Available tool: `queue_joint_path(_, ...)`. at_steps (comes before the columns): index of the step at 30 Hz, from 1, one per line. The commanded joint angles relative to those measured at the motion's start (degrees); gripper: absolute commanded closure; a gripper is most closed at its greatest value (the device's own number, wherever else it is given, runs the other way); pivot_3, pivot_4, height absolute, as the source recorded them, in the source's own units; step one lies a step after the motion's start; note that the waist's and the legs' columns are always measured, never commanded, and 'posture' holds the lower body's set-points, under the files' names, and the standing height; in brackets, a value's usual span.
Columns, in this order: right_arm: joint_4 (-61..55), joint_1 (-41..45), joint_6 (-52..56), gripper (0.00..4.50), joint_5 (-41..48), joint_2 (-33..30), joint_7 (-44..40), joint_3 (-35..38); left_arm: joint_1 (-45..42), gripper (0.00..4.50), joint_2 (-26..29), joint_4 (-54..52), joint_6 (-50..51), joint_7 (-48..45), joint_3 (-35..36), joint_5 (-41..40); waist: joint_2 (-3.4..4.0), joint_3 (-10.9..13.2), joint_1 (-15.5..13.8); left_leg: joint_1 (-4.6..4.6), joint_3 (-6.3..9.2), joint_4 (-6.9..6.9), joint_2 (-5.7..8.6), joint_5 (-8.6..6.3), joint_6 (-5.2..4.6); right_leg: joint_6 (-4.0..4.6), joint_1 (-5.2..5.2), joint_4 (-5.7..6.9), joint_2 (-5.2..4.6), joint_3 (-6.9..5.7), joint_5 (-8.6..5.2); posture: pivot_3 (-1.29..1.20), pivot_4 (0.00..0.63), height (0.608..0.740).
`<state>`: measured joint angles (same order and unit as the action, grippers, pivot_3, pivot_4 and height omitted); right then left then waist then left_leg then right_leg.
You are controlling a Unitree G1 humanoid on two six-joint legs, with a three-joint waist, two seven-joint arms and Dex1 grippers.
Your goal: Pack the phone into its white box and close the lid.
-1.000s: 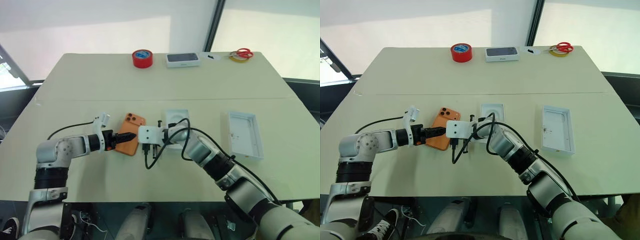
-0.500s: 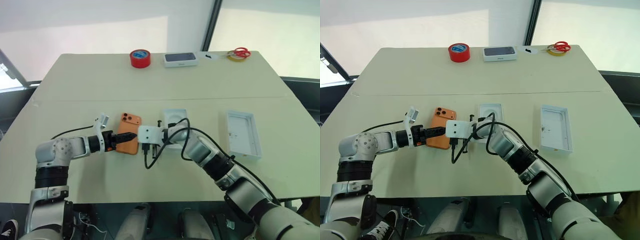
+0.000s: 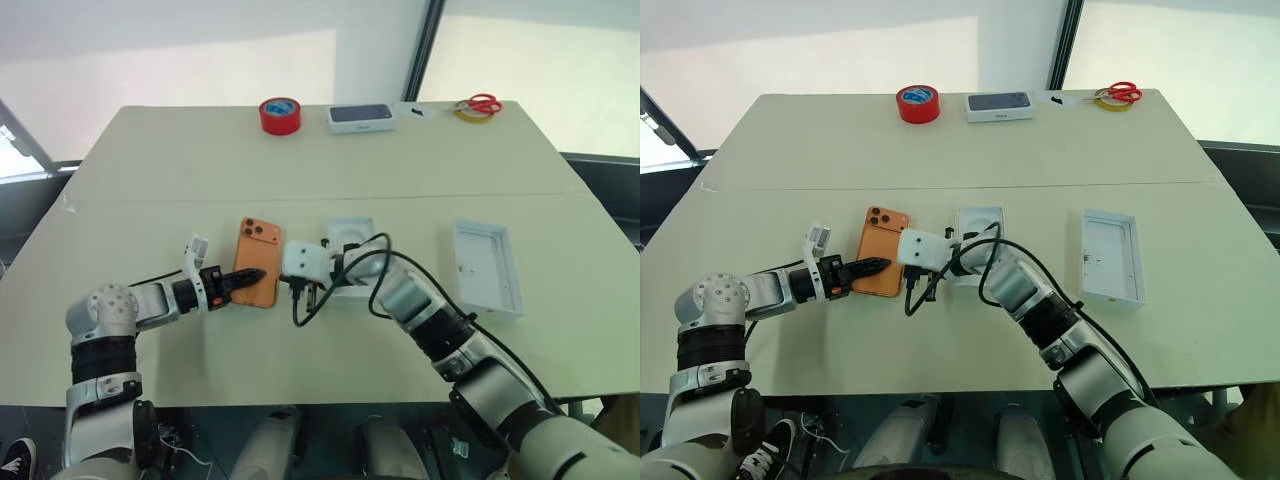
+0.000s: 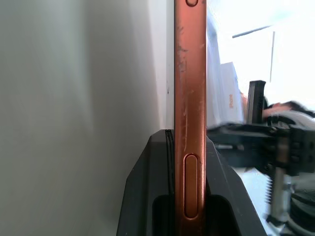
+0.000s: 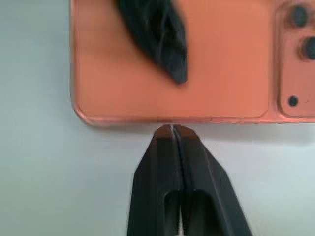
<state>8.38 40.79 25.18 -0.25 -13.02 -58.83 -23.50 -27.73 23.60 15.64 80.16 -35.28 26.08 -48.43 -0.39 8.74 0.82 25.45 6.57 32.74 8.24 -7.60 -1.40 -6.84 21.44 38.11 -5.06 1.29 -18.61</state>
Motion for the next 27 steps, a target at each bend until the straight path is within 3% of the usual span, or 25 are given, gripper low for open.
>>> queue_joint_path(1, -6.71, -2.02, -4.68, 2.60, 2.38, -6.00, -3.86, 2.63, 0.81, 4.50, -1.98, -5.34, -0.50, 1.32, 3.99, -4.32, -0.02, 0.00, -0.04, 0.00, 0.00, 0.01, 0.00, 0.00, 0.00, 0.00, 0.00, -0.01, -0.01, -0.01, 0.00, 0.00, 0.150, 0.736)
queue_joint_path(5, -11.62, -6.04, -9.02, 0.54, 4.29, -12.40, -6.25, 4.31, 2.19, 4.50, -4.85, -9.03, -1.87, 4.17, 5.83, -5.85, -0.11, 0.06, -0.13, 0.02, -0.04, 0.01, 0.01, -0.04, -0.06, 0.00, -0.06, -0.14, -0.07, -0.02, 0.00, 0.00, 0.150, 0.736)
queue_joint_path(9, -13.11, -10.68, -15.99, 0.54, 2.69, -20.25, -8.17, 5.46, 2.49, 4.50, -6.50, -10.75, -2.56, 6.07, 6.43, -6.90, -0.16, 0.13, -0.06, 0.10, -0.04, 0.02, -0.02, -0.04, -0.06, -0.01, 0.02, -0.13, -0.08, -0.02, -0.01, 0.00, 0.150, 0.736)
queue_joint_path(13, -11.14, -12.68, -19.95, 0.54, 2.54, -23.84, -8.16, 6.26, 2.40, 4.50, -7.35, -11.17, -3.56, 7.13, 5.33, -7.05, -0.19, 0.15, -0.01, 0.11, -0.05, 0.05, -0.03, -0.04, -0.06, -0.01, 0.00, -0.15, -0.08, -0.03, -0.02, 0.00, 0.150, 0.736)
queue_joint_path(16, -9.66, -13.05, -21.08, 1.40, 2.14, -24.15, -7.34, 6.16, 2.08, 4.50, -7.55, -11.26, -4.17, 7.27, 4.14, -6.81, -0.21, 0.16, -0.07, 0.11, -0.04, 0.05, -0.03, -0.04, -0.06, 0.00, 0.00, -0.15, -0.08, -0.03, -0.03, 0.00, 0.150, 0.736)
queue_joint_path(19, -7.97, -13.24, -22.95, 2.82, 0.73, -24.02, -6.60, 5.36, 1.73, 4.50, -7.10, -10.74, -4.56, 7.05, 3.36, -6.61, -0.29, 0.21, -0.16, 0.14, -0.04, 0.10, -0.03, -0.04, -0.06, 0.01, -0.01, -0.17, -0.09, -0.03, -0.03, 0.00, 0.150, 0.736)
queue_joint_path(27, -5.45, -12.97, -24.50, 2.82, -0.22, -23.89, -6.72, 4.99, 0.62, 4.50, -5.65, -9.31, -4.51, 7.08, 3.24, -7.23, -0.35, 0.31, -0.22, 0.15, -0.04, 0.11, -0.03, -0.04, -0.06, 0.01, -0.01, -0.17, -0.09, -0.04, -0.03, 0.00, 0.150, 0.736)
